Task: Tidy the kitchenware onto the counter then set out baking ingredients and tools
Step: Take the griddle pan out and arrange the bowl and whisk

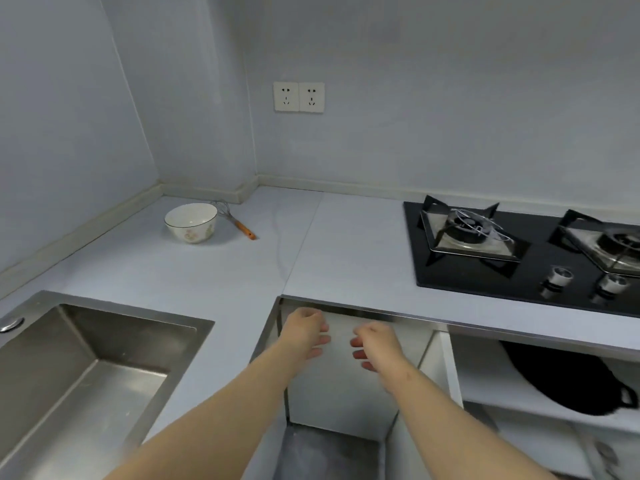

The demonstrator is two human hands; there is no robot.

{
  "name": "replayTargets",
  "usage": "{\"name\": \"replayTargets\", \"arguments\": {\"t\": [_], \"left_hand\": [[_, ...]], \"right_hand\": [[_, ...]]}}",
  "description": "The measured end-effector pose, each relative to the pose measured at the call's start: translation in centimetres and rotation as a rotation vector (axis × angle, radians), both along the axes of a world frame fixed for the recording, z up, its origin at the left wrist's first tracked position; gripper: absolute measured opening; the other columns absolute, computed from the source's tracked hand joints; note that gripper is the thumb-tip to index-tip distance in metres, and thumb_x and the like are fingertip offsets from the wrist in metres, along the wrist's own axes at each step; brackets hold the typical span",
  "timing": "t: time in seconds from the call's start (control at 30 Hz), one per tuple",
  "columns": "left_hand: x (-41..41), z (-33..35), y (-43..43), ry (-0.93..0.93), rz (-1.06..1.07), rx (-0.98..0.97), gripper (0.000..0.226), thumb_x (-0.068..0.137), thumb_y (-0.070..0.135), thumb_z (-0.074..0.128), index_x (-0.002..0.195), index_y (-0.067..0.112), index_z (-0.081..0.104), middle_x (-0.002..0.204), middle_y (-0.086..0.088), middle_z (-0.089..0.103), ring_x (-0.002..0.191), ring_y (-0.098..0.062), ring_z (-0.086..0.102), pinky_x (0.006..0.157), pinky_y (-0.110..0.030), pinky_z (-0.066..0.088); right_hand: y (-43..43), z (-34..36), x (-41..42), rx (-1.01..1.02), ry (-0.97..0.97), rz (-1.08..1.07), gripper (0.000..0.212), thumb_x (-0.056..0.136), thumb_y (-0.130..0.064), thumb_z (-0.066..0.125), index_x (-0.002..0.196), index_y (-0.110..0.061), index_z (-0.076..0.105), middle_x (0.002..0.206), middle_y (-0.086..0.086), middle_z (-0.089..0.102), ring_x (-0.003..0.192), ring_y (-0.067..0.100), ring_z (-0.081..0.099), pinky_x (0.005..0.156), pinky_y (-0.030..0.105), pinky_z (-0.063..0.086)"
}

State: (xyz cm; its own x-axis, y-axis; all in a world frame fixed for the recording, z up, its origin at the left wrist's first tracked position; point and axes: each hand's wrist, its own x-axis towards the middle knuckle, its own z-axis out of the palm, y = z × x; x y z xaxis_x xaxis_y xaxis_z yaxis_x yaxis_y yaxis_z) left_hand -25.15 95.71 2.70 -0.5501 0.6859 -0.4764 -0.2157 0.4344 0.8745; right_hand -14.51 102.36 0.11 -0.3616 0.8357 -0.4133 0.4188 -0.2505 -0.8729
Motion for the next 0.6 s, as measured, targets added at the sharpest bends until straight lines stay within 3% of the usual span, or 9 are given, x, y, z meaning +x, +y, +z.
{"name": "replayTargets", "arguments": {"t": [0.13, 0.33, 0.5, 0.6], "left_hand": [[6.7, 0.7, 1.2, 0.003, -0.098, 0.004, 0.013, 0.098, 0.018, 0.040, 0.109, 0.016, 0.048, 0.102, -0.005, 0.057, 0.091, -0.020, 0.059, 0.084, -0.033, 0.047], [18.1, 0.0, 2.2, -0.050, -0.158, 0.013, 0.018, 0.097, 0.019, 0.042, 0.113, 0.014, 0.049, 0.093, -0.003, 0.058, 0.083, -0.017, 0.060, 0.070, -0.026, 0.049], [29.4, -0.3, 2.5, -0.125, -0.200, -0.011, 0.010, 0.097, 0.019, 0.041, 0.104, 0.015, 0.047, 0.085, -0.002, 0.055, 0.074, -0.013, 0.058, 0.067, -0.025, 0.048], [34.7, -0.9, 3.3, -0.135, -0.216, -0.014, 0.007, 0.097, 0.017, 0.042, 0.095, 0.017, 0.049, 0.081, -0.001, 0.056, 0.071, -0.012, 0.058, 0.065, -0.026, 0.048]], "right_hand": [[0.5, -0.2, 7.0, -0.003, 0.034, -0.113, 0.011, 0.095, -0.016, 0.045, 0.090, -0.014, 0.055, 0.080, 0.003, 0.059, 0.068, 0.018, 0.054, 0.063, 0.027, 0.042], [-0.1, -0.3, 18.7, -0.018, 0.089, -0.235, 0.014, 0.095, -0.013, 0.045, 0.086, -0.010, 0.056, 0.076, 0.006, 0.057, 0.061, 0.019, 0.051, 0.054, 0.025, 0.038], [-0.4, -1.0, 30.3, 0.017, 0.006, -0.280, 0.015, 0.091, -0.013, 0.048, 0.078, -0.012, 0.055, 0.069, 0.007, 0.059, 0.058, 0.021, 0.051, 0.055, 0.025, 0.037], [-0.3, -1.2, 36.2, 0.013, 0.003, -0.322, 0.016, 0.091, -0.014, 0.047, 0.076, -0.013, 0.053, 0.076, 0.008, 0.058, 0.060, 0.021, 0.052, 0.057, 0.026, 0.037]]}}
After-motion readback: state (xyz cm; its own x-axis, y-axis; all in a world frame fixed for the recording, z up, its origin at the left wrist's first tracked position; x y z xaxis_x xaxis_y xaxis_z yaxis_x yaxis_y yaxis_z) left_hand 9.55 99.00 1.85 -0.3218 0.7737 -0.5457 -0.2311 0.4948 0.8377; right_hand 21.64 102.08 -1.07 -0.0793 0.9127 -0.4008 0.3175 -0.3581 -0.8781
